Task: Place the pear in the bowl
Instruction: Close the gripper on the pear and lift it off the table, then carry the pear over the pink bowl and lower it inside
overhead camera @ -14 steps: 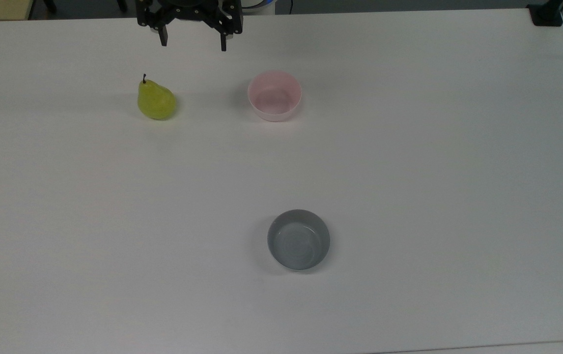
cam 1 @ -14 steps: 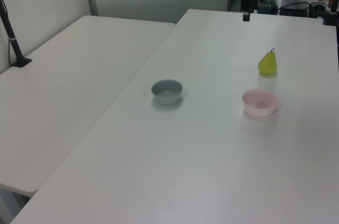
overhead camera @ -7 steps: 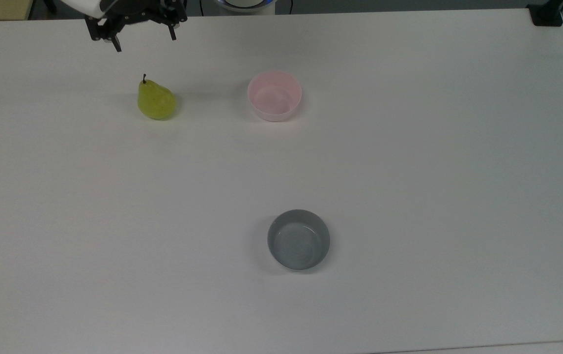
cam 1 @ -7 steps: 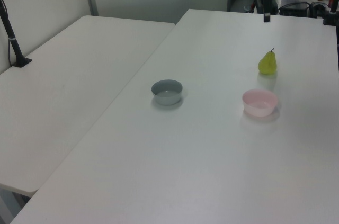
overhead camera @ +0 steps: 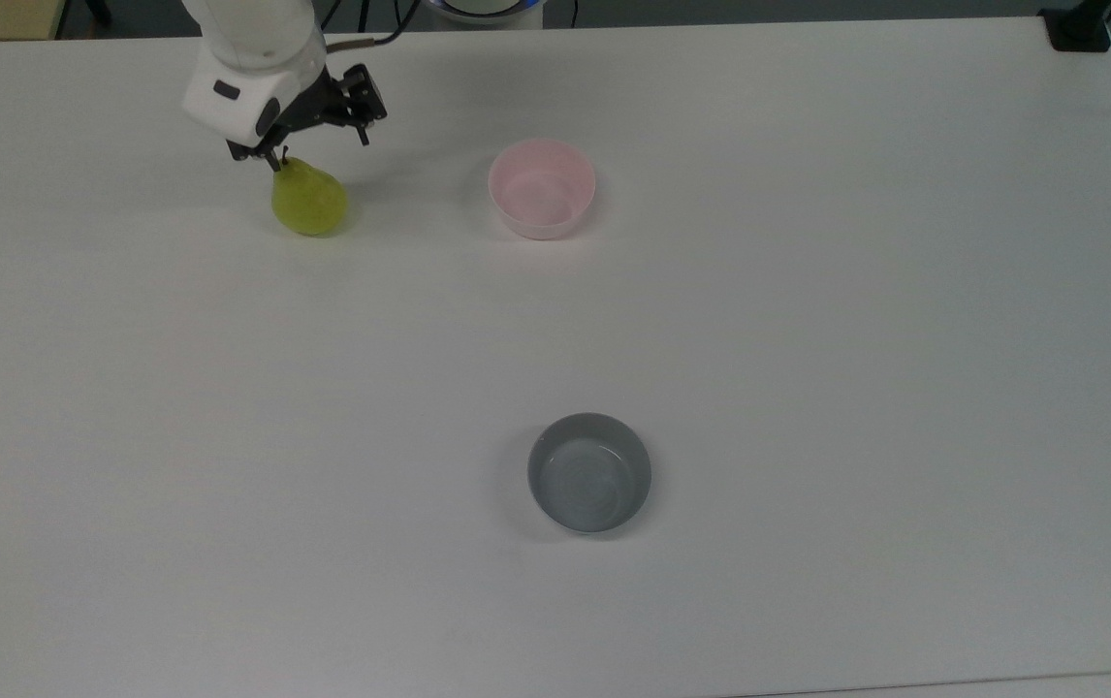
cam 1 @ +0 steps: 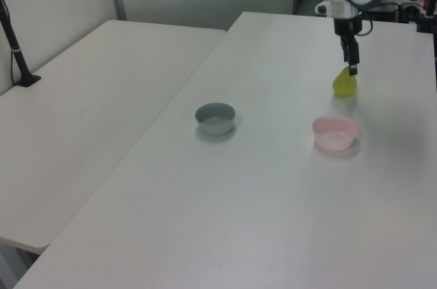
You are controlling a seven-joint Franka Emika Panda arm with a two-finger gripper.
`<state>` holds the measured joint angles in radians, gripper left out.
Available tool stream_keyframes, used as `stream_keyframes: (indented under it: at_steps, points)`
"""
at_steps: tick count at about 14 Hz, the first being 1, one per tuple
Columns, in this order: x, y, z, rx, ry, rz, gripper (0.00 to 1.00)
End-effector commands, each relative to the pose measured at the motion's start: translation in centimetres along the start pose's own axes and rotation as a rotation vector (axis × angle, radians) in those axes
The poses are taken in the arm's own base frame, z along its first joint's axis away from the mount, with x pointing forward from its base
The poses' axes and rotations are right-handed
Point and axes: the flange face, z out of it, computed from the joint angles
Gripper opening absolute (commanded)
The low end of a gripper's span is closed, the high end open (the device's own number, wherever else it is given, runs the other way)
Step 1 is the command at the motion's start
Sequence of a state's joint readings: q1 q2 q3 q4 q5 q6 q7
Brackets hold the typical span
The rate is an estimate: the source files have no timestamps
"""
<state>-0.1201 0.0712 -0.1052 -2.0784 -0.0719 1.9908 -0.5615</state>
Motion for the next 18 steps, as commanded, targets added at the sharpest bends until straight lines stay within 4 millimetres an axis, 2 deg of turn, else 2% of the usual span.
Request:
stream_keyframes:
  at_steps: [1,2,3,6,7,8,10,12,15,16,18]
  points:
    - [0.1,2.2,3.6,-0.043,-0.010,-0.004,1.00]
    - [0.4,2.5,4.5,-0.044,-0.015,-0.002,0.96]
    - [0.6,2.6,5.0,-0.049,-0.017,-0.007,0.89]
    - [0.7,2.5,5.2,-0.049,-0.017,-0.009,0.63]
    - [0.7,2.6,5.3,-0.049,-0.019,-0.007,0.52]
    - [0.5,2.6,4.8,-0.048,-0.018,-0.005,0.44]
    - [0.0,2.4,2.3,-0.046,-0.022,0.002,0.44]
    - [0.2,1.6,-1.6,-0.045,-0.033,0.033,0.44]
    - [3.3,-6.6,-4.5,-0.066,-0.034,0.076,0.44]
    - [4.0,-8.7,-4.7,-0.068,-0.040,0.077,0.44]
    - [5.9,-14.7,-4.4,-0.085,-0.058,0.098,0.44]
